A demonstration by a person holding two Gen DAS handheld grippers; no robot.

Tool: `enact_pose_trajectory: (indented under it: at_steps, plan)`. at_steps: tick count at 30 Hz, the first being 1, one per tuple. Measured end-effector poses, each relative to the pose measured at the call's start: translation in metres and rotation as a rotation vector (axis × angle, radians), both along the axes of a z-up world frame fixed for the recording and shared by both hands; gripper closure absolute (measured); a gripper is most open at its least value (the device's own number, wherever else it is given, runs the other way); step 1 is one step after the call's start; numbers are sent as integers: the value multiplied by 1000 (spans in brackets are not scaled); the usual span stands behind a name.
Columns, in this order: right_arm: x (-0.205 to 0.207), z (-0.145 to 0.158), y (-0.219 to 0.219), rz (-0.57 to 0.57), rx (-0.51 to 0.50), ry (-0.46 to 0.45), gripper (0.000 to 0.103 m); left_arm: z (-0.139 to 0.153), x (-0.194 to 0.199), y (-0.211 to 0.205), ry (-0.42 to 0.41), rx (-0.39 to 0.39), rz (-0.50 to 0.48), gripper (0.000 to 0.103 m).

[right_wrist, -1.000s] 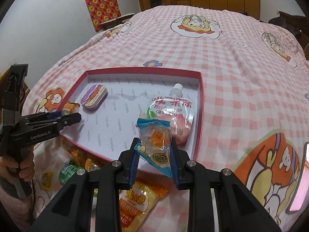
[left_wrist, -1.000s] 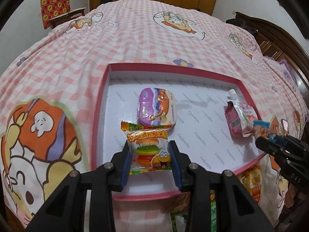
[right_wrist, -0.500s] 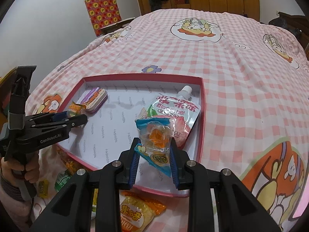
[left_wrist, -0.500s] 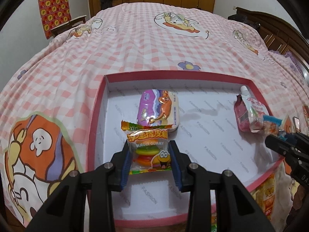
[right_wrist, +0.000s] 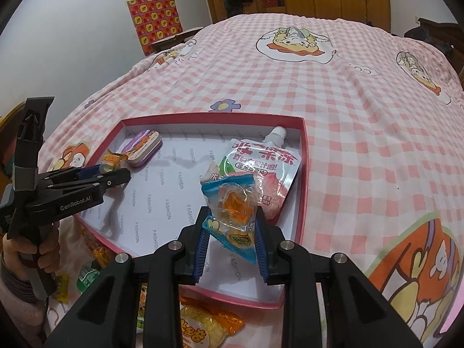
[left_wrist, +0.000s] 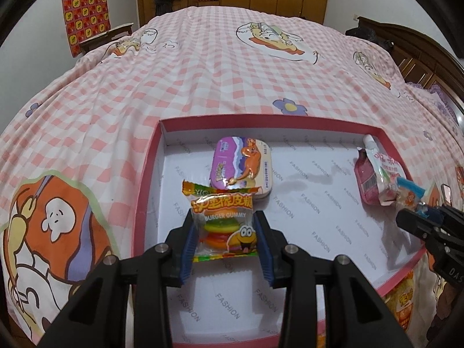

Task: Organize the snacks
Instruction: 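Carry the gummy packet and blue candy with both tools into the red box, then open the left tool to release the gummy packet while the right tool releases the candy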

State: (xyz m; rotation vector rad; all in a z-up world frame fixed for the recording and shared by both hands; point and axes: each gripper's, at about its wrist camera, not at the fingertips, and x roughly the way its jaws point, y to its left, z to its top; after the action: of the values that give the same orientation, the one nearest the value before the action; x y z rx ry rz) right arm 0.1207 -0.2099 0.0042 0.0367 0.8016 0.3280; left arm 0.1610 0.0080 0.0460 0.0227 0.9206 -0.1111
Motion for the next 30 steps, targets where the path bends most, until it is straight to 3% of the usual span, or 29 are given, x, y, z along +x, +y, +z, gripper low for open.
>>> enact_pose_trajectory:
  at_steps: [8,14,22,30]
  plan:
    - [1,-2,3,6,-12,-6,73,1,0,-1,-2,17,-5,61]
    - [2,-3,-3,-7,34,8,73,2,-1,-1,4,1,-12,59]
    - [-7,3,-4,15,45,-27,60,11,-13,-3,-7,-17,-24,48]
    - [-20,12,-4,22,45,-56,57,24,-31,-3,-36,-44,-32,40]
